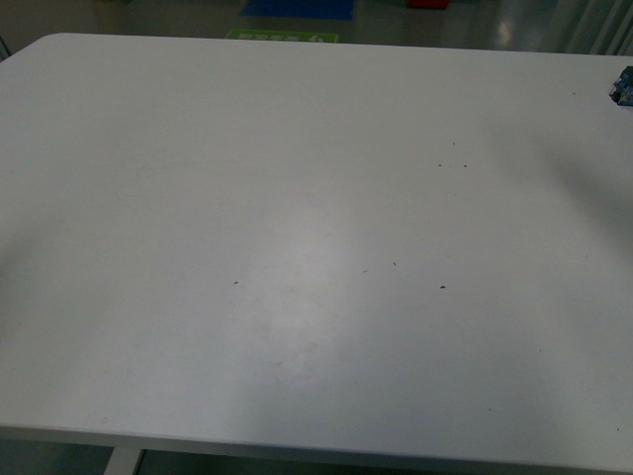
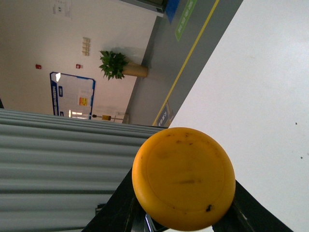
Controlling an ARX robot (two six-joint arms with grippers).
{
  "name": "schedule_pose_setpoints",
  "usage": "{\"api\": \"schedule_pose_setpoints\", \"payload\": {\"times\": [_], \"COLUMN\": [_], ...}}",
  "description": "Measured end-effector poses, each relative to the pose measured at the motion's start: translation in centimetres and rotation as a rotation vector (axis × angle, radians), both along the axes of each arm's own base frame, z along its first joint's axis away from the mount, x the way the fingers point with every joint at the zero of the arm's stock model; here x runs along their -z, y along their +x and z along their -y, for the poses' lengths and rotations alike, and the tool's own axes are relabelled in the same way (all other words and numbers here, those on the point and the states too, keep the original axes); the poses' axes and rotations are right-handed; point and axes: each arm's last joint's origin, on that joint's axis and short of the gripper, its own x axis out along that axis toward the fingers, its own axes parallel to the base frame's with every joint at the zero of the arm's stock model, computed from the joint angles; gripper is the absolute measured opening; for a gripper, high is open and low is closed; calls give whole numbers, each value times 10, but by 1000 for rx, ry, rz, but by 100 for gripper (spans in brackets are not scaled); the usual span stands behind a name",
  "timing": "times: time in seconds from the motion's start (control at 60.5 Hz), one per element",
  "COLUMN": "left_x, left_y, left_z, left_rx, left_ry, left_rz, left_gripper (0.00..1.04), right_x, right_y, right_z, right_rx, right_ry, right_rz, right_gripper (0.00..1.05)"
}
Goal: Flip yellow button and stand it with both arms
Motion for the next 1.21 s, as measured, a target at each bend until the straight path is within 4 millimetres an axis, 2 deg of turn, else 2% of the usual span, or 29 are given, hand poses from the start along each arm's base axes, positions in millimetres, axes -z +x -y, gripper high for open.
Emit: {"api": "schedule_pose_setpoints", "payload": {"times": [0.099,0.43,1.207], "left_x": [4,-3,-5], "left_y": [-4,-18,-41], "left_z": [0,0,0], "left_rx": [2,3,3], "left_ry": [0,0,0], "left_rz": [-10,13,23], "left_gripper": [4,4,4], "right_x": [0,-2,-3], "right_y": [0,0,-1], "right_z": [3,12,15], "right_rx": [4,22,24], "right_ry": [-4,-16,-46], "right_rz": [2,13,23], "right_gripper": [28,28,28]}}
